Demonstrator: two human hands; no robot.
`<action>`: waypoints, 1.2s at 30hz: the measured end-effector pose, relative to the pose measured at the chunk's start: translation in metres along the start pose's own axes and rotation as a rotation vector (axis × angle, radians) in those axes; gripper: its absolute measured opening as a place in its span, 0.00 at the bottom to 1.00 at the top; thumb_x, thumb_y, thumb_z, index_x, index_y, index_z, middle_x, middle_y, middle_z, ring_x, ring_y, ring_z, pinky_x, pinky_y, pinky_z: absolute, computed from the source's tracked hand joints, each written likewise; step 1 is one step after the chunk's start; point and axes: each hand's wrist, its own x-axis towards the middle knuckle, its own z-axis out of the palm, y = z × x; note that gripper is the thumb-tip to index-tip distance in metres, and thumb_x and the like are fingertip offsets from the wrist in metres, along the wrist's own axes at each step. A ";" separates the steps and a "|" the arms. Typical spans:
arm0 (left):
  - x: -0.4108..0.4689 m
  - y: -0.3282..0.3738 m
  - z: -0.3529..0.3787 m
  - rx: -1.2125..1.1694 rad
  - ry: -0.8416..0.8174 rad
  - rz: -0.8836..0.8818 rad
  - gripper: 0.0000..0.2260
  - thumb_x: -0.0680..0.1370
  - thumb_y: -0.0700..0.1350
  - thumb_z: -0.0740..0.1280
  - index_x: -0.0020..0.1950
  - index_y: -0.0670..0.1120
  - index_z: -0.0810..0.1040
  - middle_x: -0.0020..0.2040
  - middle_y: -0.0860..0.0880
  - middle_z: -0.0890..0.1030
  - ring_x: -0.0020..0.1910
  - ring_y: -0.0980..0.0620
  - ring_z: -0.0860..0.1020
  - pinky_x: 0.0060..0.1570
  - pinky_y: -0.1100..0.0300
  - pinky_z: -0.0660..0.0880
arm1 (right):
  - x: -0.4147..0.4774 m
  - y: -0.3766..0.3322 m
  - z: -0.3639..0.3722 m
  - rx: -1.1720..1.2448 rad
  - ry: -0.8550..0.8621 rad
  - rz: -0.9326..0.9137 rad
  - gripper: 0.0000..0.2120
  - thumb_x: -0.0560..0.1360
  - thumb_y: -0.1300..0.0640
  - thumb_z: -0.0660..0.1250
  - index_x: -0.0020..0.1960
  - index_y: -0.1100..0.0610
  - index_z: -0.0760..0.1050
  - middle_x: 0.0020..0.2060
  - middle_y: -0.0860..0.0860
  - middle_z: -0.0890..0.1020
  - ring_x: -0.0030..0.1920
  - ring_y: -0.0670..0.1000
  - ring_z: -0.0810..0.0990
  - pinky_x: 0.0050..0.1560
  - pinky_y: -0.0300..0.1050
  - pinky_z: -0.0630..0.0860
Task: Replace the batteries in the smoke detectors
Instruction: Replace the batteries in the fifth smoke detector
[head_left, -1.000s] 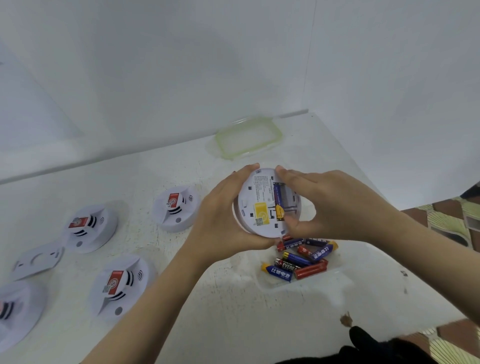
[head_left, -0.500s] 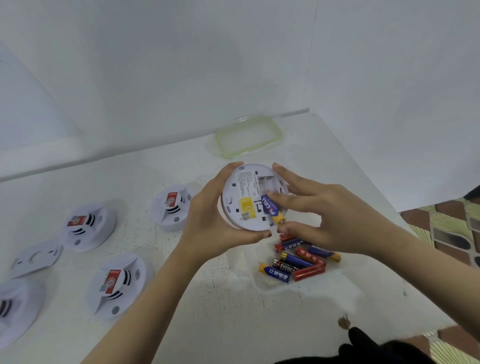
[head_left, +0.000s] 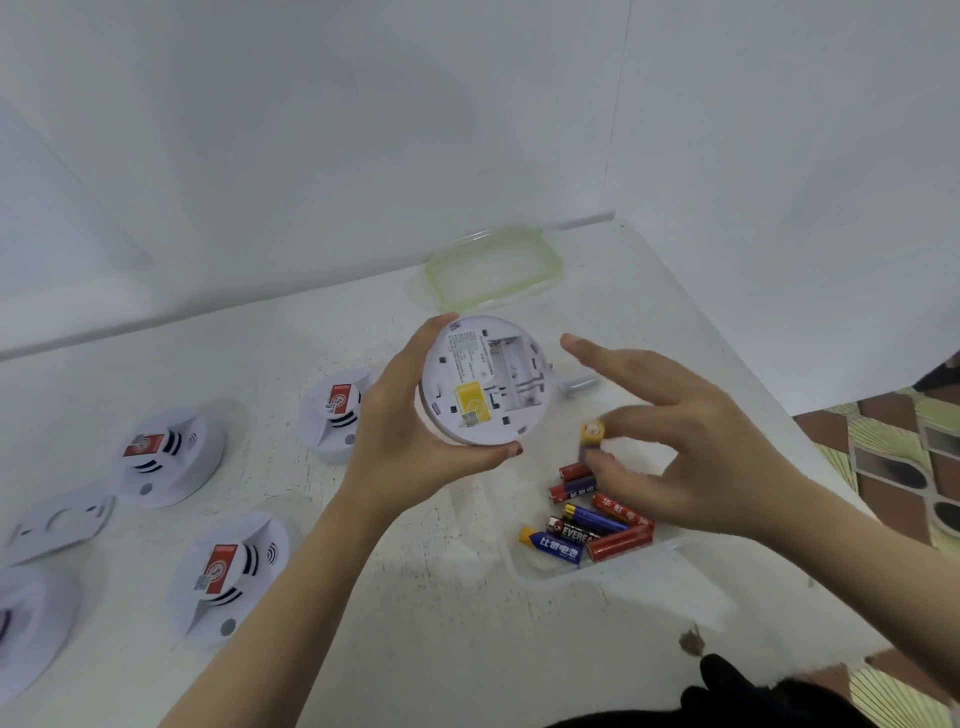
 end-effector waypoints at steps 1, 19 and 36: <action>0.000 -0.003 -0.002 -0.007 0.027 -0.011 0.43 0.58 0.54 0.81 0.68 0.42 0.69 0.60 0.59 0.75 0.60 0.65 0.74 0.58 0.72 0.70 | -0.002 0.002 0.000 -0.032 -0.088 -0.011 0.12 0.71 0.53 0.67 0.33 0.57 0.81 0.69 0.52 0.70 0.63 0.51 0.74 0.59 0.44 0.71; 0.029 -0.033 0.000 -0.134 0.159 -0.044 0.42 0.59 0.51 0.79 0.67 0.51 0.61 0.63 0.60 0.68 0.63 0.64 0.70 0.58 0.71 0.70 | 0.101 0.060 0.030 -0.149 -0.498 0.460 0.08 0.73 0.55 0.67 0.51 0.53 0.79 0.48 0.47 0.80 0.44 0.46 0.75 0.47 0.40 0.71; 0.032 -0.053 -0.001 -0.183 0.130 -0.055 0.42 0.60 0.50 0.79 0.69 0.48 0.61 0.64 0.58 0.68 0.65 0.58 0.70 0.62 0.62 0.72 | 0.112 0.065 0.039 -0.156 -0.625 0.531 0.04 0.71 0.59 0.68 0.45 0.54 0.78 0.45 0.48 0.79 0.47 0.49 0.76 0.46 0.41 0.72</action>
